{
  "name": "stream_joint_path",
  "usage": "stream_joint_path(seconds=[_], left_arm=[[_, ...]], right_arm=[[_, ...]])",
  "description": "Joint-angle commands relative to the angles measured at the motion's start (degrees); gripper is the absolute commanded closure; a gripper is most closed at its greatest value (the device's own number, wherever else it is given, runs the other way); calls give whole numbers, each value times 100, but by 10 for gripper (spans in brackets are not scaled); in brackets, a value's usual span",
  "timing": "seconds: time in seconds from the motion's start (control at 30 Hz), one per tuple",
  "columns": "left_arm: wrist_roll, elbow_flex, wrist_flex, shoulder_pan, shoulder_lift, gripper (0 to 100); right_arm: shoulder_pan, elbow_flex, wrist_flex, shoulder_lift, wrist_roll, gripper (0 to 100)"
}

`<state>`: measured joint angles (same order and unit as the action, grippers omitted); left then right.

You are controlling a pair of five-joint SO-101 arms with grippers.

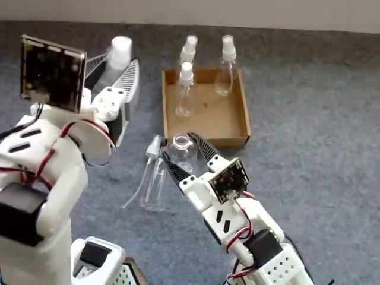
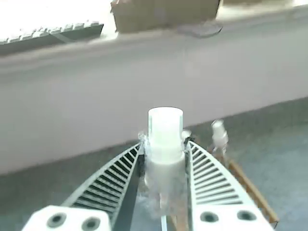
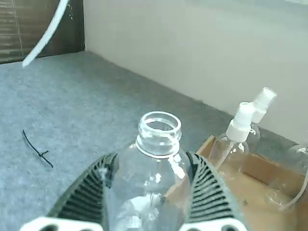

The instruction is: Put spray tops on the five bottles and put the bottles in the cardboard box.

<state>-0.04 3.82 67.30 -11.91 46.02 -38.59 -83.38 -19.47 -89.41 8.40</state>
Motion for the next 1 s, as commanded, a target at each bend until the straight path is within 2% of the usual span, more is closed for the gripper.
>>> stream_joint_path(seconds=[0.0,0.17,0.33,0.7,0.97], left_arm=[[53,321,-976,-989,75,948],[53,110,-1468,-1754,-189,967],[53,-84,-1477,-2220,-681,994],[44,-224,-1468,-2246,-796,994],[44,-1033,-1785,-2246,-752,994]], right_arm=[[-57,-295,409,-40,-70,995],[-66,-488,409,-40,-70,995],[-40,-488,409,-40,-79,995],[-31,-488,418,-48,-79,995],[-31,-488,418,-48,-79,995]])
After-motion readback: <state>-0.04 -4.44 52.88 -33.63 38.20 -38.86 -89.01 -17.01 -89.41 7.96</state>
